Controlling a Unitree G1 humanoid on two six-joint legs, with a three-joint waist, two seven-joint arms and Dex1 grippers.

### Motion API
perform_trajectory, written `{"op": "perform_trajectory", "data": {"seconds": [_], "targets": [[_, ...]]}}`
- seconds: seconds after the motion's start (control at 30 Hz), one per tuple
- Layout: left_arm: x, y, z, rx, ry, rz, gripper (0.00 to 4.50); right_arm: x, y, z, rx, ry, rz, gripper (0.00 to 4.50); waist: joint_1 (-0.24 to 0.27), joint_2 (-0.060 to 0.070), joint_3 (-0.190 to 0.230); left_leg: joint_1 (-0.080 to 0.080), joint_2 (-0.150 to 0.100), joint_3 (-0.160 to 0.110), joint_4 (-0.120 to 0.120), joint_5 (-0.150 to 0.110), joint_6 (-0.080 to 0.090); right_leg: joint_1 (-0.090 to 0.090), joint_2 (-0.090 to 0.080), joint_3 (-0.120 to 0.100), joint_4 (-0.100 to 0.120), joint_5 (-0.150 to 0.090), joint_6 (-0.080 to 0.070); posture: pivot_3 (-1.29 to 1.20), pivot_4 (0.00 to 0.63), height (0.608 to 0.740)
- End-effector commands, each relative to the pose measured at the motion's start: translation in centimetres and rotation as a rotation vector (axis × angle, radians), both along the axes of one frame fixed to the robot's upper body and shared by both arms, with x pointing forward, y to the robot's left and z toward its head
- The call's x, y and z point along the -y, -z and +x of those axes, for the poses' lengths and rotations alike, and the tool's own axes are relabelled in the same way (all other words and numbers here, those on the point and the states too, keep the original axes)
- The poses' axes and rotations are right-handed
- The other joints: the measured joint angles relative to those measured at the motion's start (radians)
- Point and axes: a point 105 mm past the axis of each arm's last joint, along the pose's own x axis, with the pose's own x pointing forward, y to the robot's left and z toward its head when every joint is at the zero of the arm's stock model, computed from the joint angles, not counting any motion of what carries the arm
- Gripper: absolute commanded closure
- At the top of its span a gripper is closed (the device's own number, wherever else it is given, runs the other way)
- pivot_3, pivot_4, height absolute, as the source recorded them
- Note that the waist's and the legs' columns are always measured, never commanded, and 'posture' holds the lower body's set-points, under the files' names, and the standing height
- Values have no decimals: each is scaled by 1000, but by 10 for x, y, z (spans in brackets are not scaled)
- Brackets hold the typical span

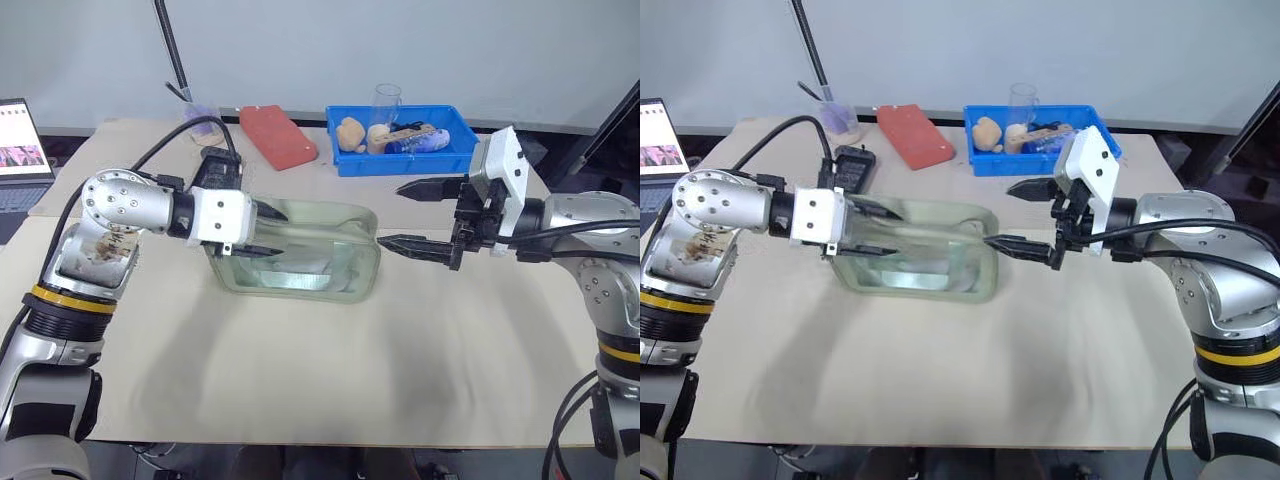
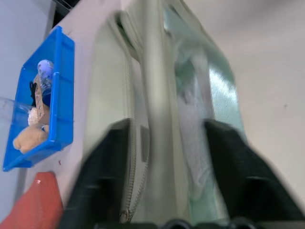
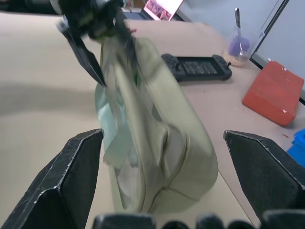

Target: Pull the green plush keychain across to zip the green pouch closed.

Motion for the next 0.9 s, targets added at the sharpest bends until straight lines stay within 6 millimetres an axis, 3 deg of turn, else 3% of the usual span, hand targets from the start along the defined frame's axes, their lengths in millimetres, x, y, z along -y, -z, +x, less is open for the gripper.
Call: {"op": "perform_trajectory", "data": {"seconds": [0.03, 0.07, 0.17, 0.3, 0.43, 0.73, 0.77, 0.9], "targets": [[13, -36, -19, -77, 54, -184, 266, -1, 2, 2, 56, 4, -31, 0, 0, 0, 0, 0, 0, 0, 0, 0, 0, 0, 0, 0, 0, 0, 0, 0, 150, 740], [17, -41, -25, -120, 70, -219, 67, -2, 4, 4, 59, 5, -38, 0, -1, 0, 0, 0, 0, 0, 0, 0, 0, 0, 0, 0, 0, 0, 0, 0, 150, 740], [26, -54, -42, -246, 117, -291, 67, -8, 9, 9, 58, 1, -38, 0, -5, 0, 0, 0, 0, -1, 1, 0, 0, 0, 0, 0, 1, 0, 1, 0, 150, 740], [26, -51, -53, -301, 117, -250, 67, -16, 19, 12, 41, -19, -37, 0, -9, 0, 0, 1, 0, -2, 1, 0, 0, 1, 1, 0, 1, -1, 2, 0, 150, 740], [22, -47, -57, -305, 97, -229, 0, -19, 28, 13, 22, -40, -47, 1142, -8, 0, 0, 2, 0, -2, 1, 0, 0, 1, 1, 0, 3, -1, 1, 0, 150, 740], [9, -48, -54, -296, -4, -272, 0, -26, 31, 15, 6, -79, -29, 4273, -6, 0, 0, 2, 0, -1, 2, 0, 0, 1, 1, 0, 3, -1, 1, 0, 150, 740], [5, -50, -50, -292, -37, -301, 0, -26, 32, 15, 4, -83, -31, 4481, -6, 0, 0, 2, 0, -1, 2, 0, 0, 1, 1, 0, 3, -1, 1, 0, 150, 740], [-29, -64, -31, -254, -231, -437, 0, -25, 31, 17, 10, -80, -31, 4481, -7, 0, 0, 3, 0, -2, 2, 0, 0, 1, 1, 0, 4, -1, 1, 0, 150, 740]]}}
